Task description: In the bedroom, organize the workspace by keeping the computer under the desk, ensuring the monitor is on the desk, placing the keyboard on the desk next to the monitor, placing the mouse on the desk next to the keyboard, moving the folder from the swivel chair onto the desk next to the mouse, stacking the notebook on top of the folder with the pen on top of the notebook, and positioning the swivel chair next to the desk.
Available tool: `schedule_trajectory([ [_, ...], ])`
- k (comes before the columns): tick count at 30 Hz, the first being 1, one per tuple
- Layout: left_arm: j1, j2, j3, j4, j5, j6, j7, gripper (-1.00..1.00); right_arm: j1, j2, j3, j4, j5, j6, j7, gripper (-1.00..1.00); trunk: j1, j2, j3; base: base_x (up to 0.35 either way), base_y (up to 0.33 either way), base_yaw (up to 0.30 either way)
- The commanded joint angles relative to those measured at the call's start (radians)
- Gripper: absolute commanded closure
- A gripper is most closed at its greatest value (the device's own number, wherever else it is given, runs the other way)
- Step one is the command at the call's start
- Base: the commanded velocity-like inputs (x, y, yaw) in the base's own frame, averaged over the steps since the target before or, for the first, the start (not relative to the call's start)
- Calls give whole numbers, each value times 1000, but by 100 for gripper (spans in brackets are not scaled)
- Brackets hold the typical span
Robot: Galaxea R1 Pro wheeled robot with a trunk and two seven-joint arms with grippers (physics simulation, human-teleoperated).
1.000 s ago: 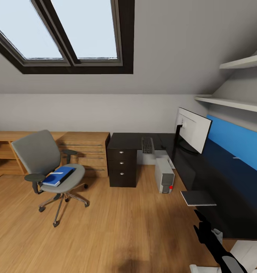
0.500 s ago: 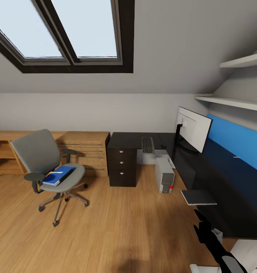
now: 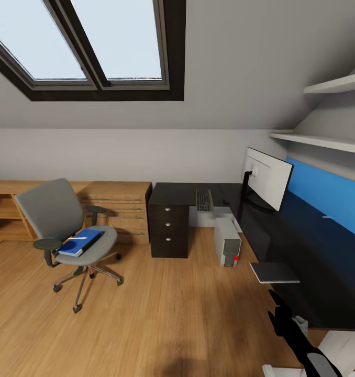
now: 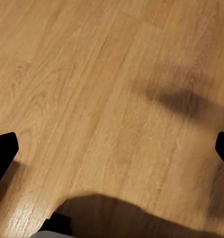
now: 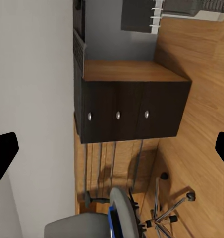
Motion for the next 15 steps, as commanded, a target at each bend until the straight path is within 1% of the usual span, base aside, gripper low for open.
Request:
schedule_trajectory([
  [1, -1, -1, 2, 0, 6, -2, -1, -100, -1, 0, -4, 0, -7, 9, -2, -100, 0, -1, -1, 0, 0, 0],
  [15, -1, -2, 1, 1, 6, -2, -1, -100, -1, -1, -4, -15, -8, 9, -95, -100, 0, -1, -1, 0, 0, 0],
])
